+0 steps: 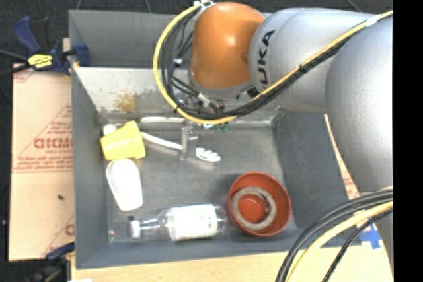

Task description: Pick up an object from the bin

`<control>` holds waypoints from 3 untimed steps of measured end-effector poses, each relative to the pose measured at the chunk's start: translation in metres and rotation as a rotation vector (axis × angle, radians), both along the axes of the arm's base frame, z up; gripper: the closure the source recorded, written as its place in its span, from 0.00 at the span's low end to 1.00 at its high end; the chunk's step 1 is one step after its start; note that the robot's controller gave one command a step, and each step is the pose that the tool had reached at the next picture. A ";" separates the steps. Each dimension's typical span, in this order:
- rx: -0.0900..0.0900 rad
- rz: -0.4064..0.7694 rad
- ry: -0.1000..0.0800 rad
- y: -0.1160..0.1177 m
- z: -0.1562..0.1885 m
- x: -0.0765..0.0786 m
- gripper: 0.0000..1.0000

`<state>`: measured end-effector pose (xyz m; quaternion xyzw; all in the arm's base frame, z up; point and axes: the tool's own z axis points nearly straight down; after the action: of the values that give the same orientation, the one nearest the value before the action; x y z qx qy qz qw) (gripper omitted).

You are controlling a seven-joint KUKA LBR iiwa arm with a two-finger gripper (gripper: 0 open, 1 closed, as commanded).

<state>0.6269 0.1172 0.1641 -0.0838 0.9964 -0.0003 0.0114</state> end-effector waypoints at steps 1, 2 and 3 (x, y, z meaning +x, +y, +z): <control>0.004 -0.163 0.016 -0.009 -0.093 0.008 0.00; 0.005 -0.060 -0.012 0.012 -0.094 0.017 0.00; 0.005 -0.154 0.010 -0.008 -0.091 0.010 1.00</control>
Offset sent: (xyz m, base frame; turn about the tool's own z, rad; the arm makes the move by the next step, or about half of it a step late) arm 0.0165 0.0135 -0.0941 0.0587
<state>0.6374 0.1088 0.0731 -0.0069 1.0000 0.0018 0.0067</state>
